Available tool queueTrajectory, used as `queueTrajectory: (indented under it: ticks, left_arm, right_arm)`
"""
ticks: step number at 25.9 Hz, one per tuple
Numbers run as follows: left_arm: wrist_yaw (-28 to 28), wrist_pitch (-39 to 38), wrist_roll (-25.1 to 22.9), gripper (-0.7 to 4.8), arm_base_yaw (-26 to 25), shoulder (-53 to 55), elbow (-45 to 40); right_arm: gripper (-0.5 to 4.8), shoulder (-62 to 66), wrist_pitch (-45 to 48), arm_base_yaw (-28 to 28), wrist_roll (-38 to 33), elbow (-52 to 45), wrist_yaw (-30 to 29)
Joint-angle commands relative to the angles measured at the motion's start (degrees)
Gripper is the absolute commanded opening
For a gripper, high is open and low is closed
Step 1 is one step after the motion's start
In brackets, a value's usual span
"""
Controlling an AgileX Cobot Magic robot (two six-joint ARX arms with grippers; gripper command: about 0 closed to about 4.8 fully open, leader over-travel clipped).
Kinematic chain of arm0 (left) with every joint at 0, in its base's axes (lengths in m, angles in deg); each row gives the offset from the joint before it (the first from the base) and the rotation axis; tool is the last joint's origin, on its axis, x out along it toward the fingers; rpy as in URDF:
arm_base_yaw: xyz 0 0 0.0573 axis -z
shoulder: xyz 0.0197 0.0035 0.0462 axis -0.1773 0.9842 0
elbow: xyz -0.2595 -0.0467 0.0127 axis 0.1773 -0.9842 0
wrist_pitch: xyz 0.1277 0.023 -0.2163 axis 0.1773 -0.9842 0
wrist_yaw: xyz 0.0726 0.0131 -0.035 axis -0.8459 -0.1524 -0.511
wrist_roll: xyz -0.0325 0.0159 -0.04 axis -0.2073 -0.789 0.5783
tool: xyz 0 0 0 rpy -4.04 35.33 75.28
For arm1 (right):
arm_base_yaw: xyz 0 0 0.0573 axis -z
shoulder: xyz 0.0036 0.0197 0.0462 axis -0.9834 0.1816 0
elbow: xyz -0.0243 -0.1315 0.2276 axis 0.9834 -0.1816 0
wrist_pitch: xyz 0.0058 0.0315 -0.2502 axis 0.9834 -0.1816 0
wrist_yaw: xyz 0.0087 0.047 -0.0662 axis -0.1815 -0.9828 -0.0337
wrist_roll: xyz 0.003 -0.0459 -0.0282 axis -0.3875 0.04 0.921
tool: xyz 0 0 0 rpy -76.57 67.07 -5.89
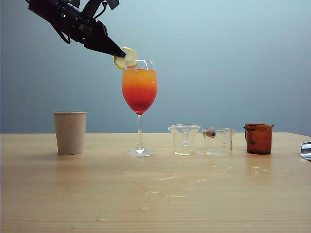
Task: Pick up the lemon slice from the paper cup on the left and carefully insert it into the rim of the goblet.
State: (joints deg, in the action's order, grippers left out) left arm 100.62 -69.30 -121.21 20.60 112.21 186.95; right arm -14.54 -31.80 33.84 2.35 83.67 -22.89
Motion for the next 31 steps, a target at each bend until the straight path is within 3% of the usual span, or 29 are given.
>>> queueTrajectory:
  ticks: [1,13,22,31]
  left_arm:
    - [0.26,0.22,-0.07,0.22,0.13,-0.26,0.02]
    - [1.7,-0.09,-0.02,0.22,0.46,-0.26,0.02]
    - [-1.51,-0.74,-0.09,0.21,0.46,-0.24,0.04]
    - [-1.22,-0.72,-0.09,0.21,0.46,0.0,0.04]
  right_arm:
    - [-0.04,0.0,1.36,-0.07,0.22,0.24,-0.09]
    - [-0.04,0.0,1.33,-0.07,0.22,0.24,-0.11]
    - [-0.04,0.0,1.33,-0.07,0.35,0.24,-0.11]
    - [-0.04,0.02,1.33,-0.07,0.37,0.24,-0.09]
